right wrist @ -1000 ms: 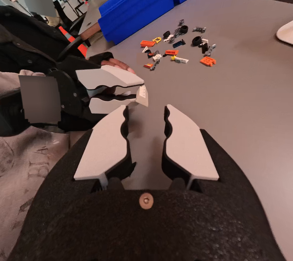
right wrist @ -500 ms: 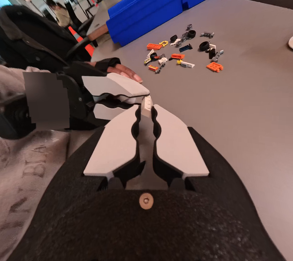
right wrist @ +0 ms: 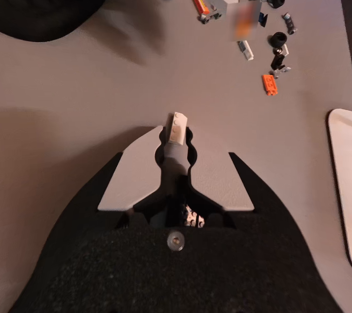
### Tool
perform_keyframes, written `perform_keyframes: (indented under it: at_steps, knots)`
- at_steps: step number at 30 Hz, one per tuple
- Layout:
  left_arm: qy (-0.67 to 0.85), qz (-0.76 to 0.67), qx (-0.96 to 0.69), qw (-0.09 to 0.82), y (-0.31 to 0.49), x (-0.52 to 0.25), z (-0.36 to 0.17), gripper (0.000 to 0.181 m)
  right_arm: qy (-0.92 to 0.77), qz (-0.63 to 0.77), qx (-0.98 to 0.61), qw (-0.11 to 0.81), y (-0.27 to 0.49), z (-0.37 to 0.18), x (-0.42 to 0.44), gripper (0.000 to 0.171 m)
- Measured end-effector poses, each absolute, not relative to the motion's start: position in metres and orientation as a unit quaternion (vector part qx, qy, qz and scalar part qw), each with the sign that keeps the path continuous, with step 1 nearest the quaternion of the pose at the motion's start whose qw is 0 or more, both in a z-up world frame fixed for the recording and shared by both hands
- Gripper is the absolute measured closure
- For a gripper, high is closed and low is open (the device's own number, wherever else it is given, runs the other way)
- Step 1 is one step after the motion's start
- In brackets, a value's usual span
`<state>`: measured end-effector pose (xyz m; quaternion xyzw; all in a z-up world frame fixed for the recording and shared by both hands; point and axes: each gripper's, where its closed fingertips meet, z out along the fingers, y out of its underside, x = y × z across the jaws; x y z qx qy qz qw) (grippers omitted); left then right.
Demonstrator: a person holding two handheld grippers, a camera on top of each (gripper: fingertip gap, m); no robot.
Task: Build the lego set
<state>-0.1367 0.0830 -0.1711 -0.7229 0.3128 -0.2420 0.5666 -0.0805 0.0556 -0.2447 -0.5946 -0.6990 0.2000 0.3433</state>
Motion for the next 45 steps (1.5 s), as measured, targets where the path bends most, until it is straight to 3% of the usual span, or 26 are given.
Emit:
perform_keyframes:
  at_steps: [6,14,19,29,45]
  knots:
    - [0.285,-0.209,-0.726,0.590,0.106,-0.136,-0.160,0.175,-0.599,0.234,-0.639,0.422,0.091,-0.195,-0.068,0.149]
    - [0.214,-0.142,-0.666,0.700,0.185,-0.117,-0.039,0.181,-0.337,0.184,-0.675,0.630,0.199,-0.055,-0.025,0.169]
    - [0.172,-0.119,-0.675,0.708,0.246,-0.098,-0.001,0.181,-0.262,0.152,-0.658,0.690,0.225,0.004,-0.007,0.171]
    - [0.126,-0.063,-0.729,0.670,0.340,-0.096,-0.049,0.181,-0.254,0.153,-0.660,0.691,0.228,-0.004,0.010,0.171]
    - [0.120,-0.054,-0.730,0.671,0.350,-0.094,-0.053,0.181,-0.267,0.154,-0.651,0.694,0.229,-0.005,0.009,0.171]
